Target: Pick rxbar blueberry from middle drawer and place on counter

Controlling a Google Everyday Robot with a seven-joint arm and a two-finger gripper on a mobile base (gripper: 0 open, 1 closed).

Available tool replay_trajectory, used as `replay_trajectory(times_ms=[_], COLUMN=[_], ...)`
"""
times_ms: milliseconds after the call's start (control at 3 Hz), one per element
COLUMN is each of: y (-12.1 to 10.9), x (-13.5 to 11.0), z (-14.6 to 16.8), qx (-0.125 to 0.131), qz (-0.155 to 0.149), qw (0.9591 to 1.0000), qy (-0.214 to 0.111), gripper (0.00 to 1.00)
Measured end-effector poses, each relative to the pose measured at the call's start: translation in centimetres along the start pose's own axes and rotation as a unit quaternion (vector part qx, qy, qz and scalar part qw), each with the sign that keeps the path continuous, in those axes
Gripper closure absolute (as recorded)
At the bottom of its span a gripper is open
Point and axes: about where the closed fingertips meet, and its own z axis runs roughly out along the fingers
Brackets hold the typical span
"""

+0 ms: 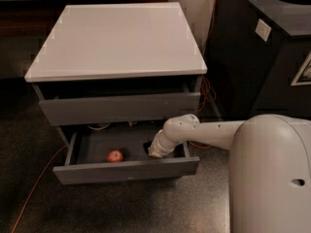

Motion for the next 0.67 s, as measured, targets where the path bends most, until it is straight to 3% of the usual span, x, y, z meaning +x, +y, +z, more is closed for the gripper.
replay_trajectory(times_ms=[667], y=[1.19], x=[0.68], z=[2.00], qx=[-0.012], qz=[0.007], qw=[0.9999], qy=[0.008], gripper=[1.00])
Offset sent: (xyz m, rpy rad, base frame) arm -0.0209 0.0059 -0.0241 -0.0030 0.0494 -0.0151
